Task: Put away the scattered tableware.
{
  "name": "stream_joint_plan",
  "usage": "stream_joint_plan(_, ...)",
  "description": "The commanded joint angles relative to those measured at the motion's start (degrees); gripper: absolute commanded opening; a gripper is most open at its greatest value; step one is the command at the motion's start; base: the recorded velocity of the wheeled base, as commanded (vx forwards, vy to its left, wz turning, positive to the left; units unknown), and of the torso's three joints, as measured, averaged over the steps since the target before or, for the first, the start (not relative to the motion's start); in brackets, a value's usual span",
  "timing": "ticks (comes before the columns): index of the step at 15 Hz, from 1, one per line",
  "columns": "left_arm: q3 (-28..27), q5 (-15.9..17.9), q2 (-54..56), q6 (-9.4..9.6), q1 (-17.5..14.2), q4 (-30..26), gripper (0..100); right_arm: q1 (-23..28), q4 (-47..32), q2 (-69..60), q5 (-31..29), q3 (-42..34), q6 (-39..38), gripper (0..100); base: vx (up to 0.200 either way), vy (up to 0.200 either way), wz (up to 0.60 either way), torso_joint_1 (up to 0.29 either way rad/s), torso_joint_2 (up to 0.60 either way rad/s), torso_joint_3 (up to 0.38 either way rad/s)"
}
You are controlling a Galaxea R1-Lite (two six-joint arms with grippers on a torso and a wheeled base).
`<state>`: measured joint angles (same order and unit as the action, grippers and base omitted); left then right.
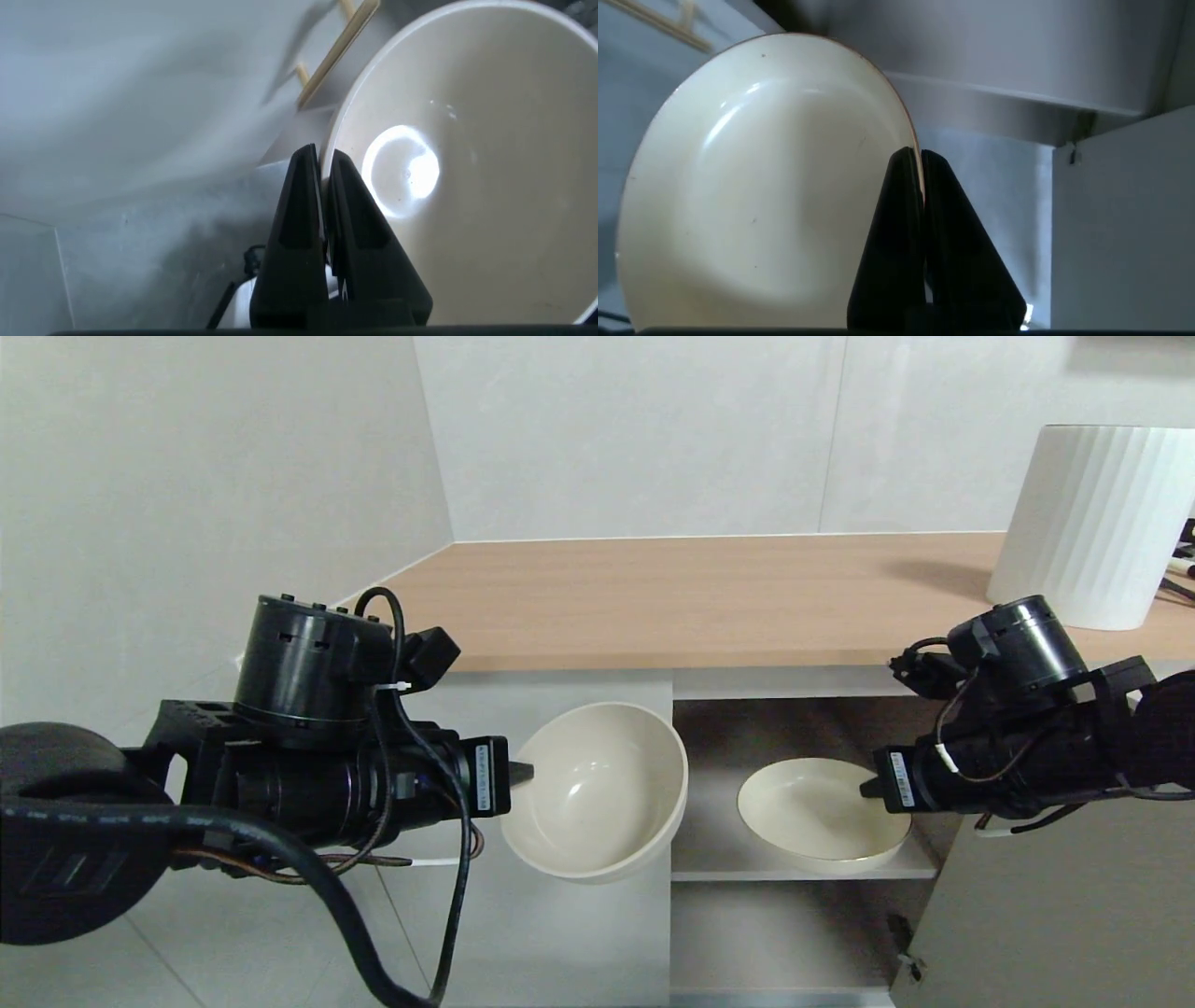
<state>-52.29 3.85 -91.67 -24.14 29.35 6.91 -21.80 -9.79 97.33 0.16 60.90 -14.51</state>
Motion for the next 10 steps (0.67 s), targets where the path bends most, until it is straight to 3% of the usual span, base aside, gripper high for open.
stream_joint_plan(1,-0.01,0.1,-0.08,-0.03,0.0,0.03,0,-0.35,-0.05,1.28,0.02,-0.08,0.09,0,0.0,0.0,0.0,-0.09,0.35,0.251)
stream_joint_plan(7,-0.01,0.1,-0.35,-0.03,0.0,0.03,0,-0.88,-0.05,3.39,-0.16,-0.17,0.09,0,0.0,0.0,0.0,-0.017,0.06,0.041)
stream_joint_plan(10,-0.01,0.1,-0.61,-0.03,0.0,0.03,0,-3.08,0.21,10.42,-0.42,-0.17,0.09,0,0.0,0.0,0.0,0.0,0.0,0.0)
